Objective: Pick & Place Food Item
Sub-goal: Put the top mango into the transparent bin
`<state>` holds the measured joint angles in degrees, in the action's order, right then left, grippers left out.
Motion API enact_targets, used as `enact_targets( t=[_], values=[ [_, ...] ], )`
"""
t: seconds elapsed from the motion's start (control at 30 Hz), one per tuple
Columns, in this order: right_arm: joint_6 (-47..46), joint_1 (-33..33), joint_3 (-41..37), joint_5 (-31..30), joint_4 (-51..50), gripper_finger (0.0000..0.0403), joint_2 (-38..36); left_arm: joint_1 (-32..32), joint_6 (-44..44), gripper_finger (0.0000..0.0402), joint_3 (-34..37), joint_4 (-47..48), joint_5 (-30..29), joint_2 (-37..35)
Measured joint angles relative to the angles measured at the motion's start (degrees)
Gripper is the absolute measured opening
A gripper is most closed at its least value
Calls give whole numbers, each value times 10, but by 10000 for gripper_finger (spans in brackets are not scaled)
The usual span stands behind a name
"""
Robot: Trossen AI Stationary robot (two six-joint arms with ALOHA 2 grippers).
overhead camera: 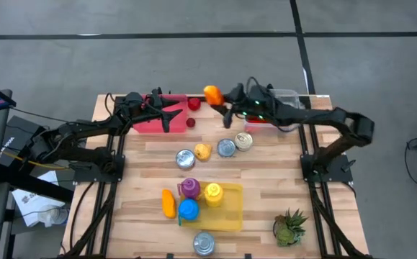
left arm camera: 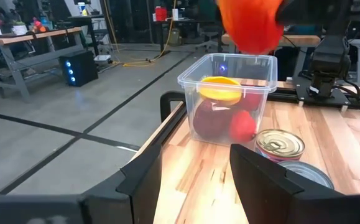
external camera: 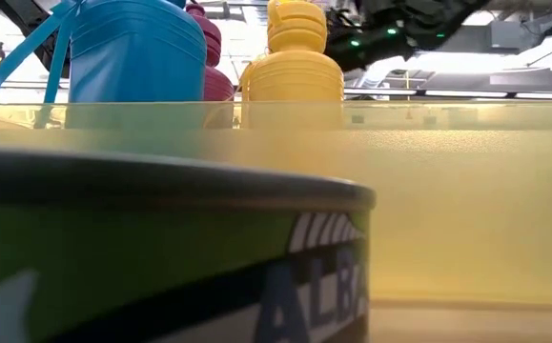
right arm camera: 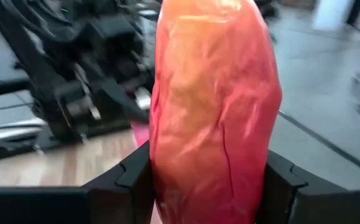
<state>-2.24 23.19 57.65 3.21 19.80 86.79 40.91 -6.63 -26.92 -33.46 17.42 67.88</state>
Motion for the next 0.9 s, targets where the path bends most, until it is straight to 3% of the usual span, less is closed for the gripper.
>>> enact_targets(
  t=[0.2,0.33,0.47,0.9],
  values=[
    [-40,24,-95,-94,-128,183,-117,0,0,182,0,0,0,0],
    [-58,50,-98,-145,-297,183,-184,0,0,182,0,0,0,0],
    [-83,87,-98,-153,-408,183,-217,-1,0,182,0,0,0,0],
    [-68,148,-59,-141,-596,183,-161,-4,0,182,0,0,0,0]
  ],
)
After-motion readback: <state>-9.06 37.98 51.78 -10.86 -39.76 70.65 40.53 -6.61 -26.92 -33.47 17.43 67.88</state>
